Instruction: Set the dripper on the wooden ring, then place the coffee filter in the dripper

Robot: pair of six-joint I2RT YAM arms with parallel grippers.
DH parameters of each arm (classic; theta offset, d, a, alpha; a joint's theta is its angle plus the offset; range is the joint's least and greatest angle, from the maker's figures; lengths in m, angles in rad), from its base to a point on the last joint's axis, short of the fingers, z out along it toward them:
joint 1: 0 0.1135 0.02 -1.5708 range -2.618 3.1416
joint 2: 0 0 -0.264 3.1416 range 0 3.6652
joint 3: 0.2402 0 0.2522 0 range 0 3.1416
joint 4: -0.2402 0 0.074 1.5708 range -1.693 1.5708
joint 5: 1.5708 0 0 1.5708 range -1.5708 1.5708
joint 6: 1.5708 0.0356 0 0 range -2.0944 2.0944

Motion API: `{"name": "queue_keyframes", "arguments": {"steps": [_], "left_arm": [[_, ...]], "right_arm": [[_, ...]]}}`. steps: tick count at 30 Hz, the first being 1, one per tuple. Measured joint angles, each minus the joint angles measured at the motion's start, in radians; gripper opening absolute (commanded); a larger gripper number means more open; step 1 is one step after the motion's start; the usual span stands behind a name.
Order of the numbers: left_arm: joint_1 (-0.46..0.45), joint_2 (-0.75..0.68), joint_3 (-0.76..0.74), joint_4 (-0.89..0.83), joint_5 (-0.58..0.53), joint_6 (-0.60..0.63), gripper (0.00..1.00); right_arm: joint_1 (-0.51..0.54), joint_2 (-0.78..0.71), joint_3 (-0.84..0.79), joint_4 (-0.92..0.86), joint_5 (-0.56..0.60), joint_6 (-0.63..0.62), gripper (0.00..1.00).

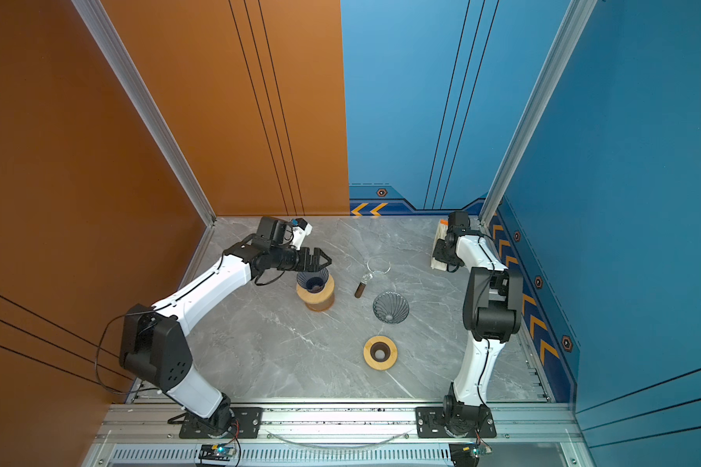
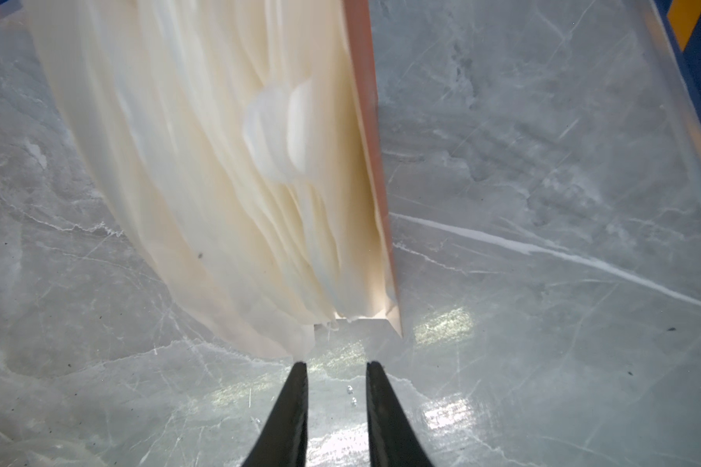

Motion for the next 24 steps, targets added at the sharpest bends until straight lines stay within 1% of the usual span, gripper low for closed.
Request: {"name": "queue_keyframes", "arguments": {"steps": [9, 24], "left_arm": [[0.0, 0.003, 0.0, 0.001, 0.0, 0.0, 0.98], [0.0, 0.009, 0.0, 0.009, 0.0, 0.0, 0.98]], "right_arm": [[0.0, 0.046, 0.007, 0.004, 0.0, 0.014, 0.23], [0.0, 0.047, 0.025, 0.019, -0.001, 0.018, 0.17]]}}
